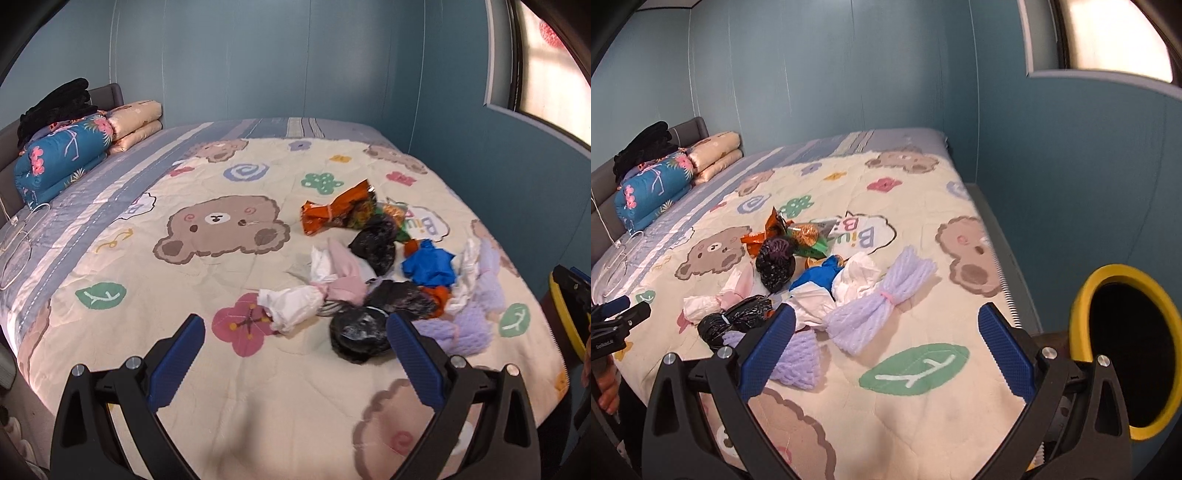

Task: Collect trash
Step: 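Grasp the white tissue bundle with the left tool while the right tool grasps the lavender foam net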

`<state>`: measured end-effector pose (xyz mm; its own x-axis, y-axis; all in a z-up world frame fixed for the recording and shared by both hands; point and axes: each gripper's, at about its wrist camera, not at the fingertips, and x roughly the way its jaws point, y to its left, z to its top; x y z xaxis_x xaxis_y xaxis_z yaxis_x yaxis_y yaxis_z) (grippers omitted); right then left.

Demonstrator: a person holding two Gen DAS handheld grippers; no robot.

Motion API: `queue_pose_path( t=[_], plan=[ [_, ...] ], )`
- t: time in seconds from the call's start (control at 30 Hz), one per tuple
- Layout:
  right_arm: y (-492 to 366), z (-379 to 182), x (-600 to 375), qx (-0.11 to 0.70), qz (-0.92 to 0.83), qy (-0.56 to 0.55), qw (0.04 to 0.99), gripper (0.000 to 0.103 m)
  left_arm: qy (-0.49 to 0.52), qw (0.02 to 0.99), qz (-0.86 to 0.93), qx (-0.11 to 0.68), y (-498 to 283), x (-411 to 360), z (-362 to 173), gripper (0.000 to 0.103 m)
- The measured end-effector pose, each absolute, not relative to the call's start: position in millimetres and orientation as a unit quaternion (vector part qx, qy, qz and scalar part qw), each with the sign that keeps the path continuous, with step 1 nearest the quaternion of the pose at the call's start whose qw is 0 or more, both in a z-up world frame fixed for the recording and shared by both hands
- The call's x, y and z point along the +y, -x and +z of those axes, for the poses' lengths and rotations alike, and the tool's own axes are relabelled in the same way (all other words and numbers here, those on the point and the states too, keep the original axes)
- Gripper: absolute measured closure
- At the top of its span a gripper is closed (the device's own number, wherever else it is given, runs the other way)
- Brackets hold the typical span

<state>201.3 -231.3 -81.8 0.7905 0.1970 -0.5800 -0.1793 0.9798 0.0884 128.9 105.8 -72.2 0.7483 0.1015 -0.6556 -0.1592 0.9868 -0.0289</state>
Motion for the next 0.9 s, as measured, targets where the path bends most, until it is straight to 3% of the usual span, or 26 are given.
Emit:
queue_pose_path(
  t=[0.5, 0.63, 0.9],
  plan=[
    [-326.2, -137.0, -247.0, 0.44, 0.11, -0.119, 0.883, 0.008, 0.054, 0.898, 0.051, 0.434, -226.5, 152.4, -129.9, 0.008],
    [-339.3, -145.5, -246.3, 0.453, 0.108, -0.129, 0.875, 0.017, 0.051, 0.891, 0.037, 0.449, -239.0, 151.8, -142.7, 0.008],
    [-330.9, -164.1, -233.9, 0.484, 0.124, -0.123, 0.857, 0.025, 0.041, 0.879, -0.003, 0.476, -254.6, 141.0, -160.8, 0.028]
  ],
)
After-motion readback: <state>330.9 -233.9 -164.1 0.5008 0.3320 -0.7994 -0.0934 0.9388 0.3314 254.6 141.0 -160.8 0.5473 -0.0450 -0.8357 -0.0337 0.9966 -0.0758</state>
